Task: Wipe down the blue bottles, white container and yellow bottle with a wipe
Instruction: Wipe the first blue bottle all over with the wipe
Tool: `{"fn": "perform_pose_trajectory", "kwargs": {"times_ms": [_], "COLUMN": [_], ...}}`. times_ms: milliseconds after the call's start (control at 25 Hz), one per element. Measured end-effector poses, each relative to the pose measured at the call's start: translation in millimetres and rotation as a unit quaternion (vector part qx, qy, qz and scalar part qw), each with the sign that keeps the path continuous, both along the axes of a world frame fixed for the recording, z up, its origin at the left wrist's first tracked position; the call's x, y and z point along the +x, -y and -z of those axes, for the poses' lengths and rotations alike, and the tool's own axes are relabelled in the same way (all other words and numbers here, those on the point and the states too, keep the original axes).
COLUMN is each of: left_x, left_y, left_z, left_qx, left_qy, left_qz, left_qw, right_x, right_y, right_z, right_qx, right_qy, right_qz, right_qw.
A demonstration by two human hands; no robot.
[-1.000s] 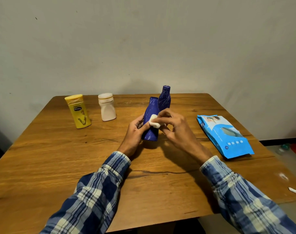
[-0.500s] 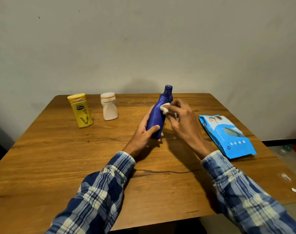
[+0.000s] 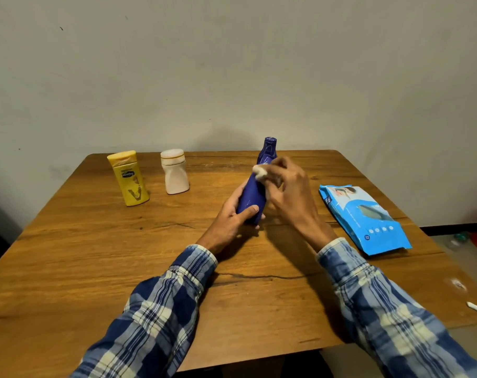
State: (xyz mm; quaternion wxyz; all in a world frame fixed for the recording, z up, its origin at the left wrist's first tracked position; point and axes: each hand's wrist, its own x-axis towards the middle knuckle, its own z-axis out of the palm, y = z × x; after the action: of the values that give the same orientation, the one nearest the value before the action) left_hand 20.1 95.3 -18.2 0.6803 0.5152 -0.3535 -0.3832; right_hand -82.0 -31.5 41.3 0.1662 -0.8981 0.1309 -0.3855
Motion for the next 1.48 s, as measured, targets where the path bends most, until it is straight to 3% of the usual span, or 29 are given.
{"fn": "perform_pose_trajectory", "kwargs": {"times_ms": [80,200,240,360,480,560,680,840,880,1000,1200,1360,1480], "left_x": [-3,1,3,0,2,8,5,8,9,3,7,-1,-2], "left_y": [0,-1,0,0,-1,-1,0,2,2,2,0,3,3], "left_z": [-4,1,1,-2,-3,-2,-2,2,0,-4,-4,-4,2], "left_qx": [-0.002,-0.036,-0.042,-0.041,-0.050,-0.043,-0.069,-0.092,-0.093,-0.091,-0.103,-0.062,-0.055], "left_qy": [0.031,-0.013,-0.024,-0.045,-0.106,-0.087,-0.122,-0.155,-0.157,-0.173,-0.168,-0.104,-0.087], "left_qz": [-0.017,0.000,0.002,0.004,-0.009,-0.010,0.001,-0.033,-0.036,-0.029,-0.055,-0.042,-0.044], "left_qw": [0.999,0.999,0.999,0.998,0.993,0.995,0.990,0.983,0.983,0.980,0.979,0.992,0.994], "right_x": [2,-2,-3,-2,-7,-10,-7,-13,-12,-7,-14,-2,-3], "right_y": [3,-13,-10,9,-5,-7,1,-21,-17,0,-20,-6,-24], "right_z": [-1,15,14,3,16,20,11,20,19,10,25,6,13], "right_qx": [0.023,-0.090,-0.073,0.065,-0.016,-0.029,0.104,-0.026,-0.021,0.091,-0.051,0.061,-0.077], "right_qy": [0.018,-0.090,-0.084,0.051,-0.038,-0.063,0.060,-0.061,-0.067,0.021,-0.089,0.066,-0.013], "right_qz": [0.044,-0.087,-0.090,0.039,-0.058,-0.102,-0.001,-0.108,-0.114,-0.006,-0.116,0.009,-0.068], "right_qw": [0.999,0.988,0.990,0.996,0.997,0.992,0.993,0.992,0.991,0.996,0.988,0.996,0.995]}}
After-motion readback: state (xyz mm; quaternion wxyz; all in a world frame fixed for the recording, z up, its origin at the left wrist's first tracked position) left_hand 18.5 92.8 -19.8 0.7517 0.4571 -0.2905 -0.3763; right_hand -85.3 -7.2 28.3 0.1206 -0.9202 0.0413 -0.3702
